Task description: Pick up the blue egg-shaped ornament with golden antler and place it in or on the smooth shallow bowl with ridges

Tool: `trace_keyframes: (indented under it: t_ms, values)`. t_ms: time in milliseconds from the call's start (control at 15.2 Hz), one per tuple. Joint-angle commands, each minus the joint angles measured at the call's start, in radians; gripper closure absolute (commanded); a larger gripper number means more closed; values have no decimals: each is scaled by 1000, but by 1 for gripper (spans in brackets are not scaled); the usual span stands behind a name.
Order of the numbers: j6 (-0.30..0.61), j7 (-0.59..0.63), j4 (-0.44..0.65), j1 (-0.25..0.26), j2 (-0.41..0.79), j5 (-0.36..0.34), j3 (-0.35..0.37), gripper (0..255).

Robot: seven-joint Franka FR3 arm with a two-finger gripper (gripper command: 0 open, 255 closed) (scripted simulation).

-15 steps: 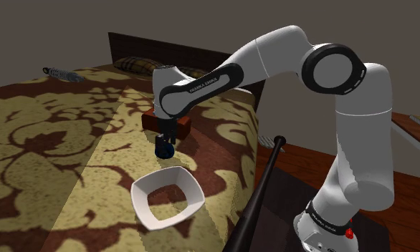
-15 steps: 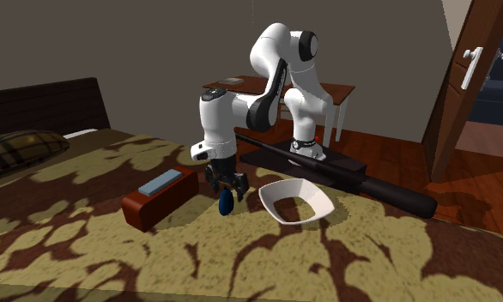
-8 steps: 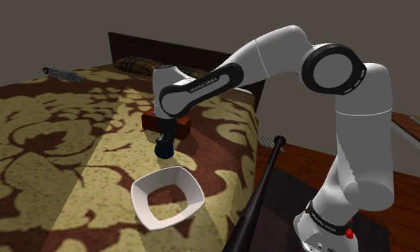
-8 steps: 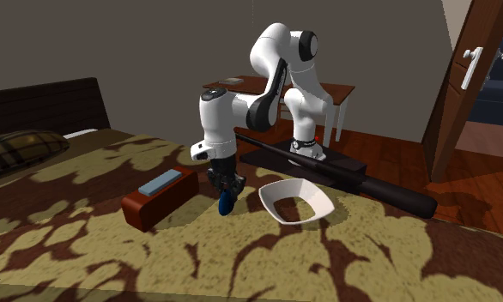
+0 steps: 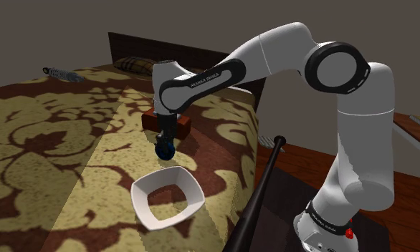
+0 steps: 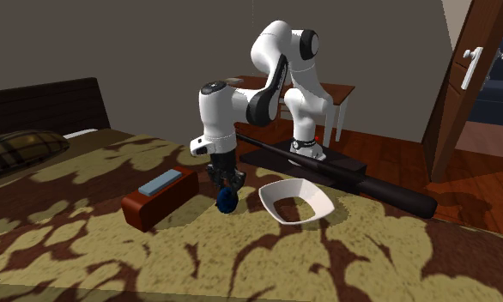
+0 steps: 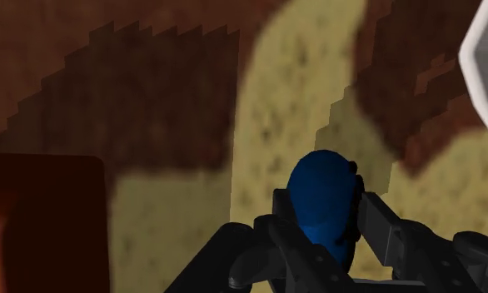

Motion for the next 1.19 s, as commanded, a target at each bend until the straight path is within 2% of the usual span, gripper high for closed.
trace_keyframes:
  t_ms: [0, 1122]
  values:
    - [-20, -1, 9, -1, -11, 2, 1, 255]
    - [-219, -7, 134, -4, -86, 19, 9, 255]
